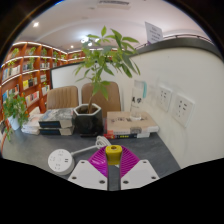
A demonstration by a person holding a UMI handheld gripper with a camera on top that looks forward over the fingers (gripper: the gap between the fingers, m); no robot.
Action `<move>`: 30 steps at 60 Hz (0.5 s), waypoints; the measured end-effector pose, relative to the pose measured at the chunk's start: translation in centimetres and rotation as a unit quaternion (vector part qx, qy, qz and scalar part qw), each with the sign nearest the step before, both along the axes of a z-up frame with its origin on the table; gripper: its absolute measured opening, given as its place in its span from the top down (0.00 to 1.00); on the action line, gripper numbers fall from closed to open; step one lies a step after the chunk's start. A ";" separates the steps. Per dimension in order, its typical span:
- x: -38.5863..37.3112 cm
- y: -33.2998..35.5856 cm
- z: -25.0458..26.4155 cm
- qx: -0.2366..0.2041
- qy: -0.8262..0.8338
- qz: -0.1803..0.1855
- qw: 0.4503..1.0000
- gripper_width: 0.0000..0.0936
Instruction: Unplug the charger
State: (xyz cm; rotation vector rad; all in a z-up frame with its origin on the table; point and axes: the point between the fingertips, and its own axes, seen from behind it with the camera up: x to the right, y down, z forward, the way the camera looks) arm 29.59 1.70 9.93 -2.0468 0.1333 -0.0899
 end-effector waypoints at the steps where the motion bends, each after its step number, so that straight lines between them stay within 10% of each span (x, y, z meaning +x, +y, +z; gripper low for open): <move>1: 0.1 -0.2 -0.9 -0.010 0.003 0.002 1.000 0.87; 16: -0.4 -2.2 -9.8 -0.098 0.039 0.009 0.994 0.87; 25: 0.2 -1.9 -9.7 -0.092 0.035 -0.009 0.995 0.73; 30: 0.6 -1.6 -9.0 -0.091 0.026 -0.020 0.995 0.45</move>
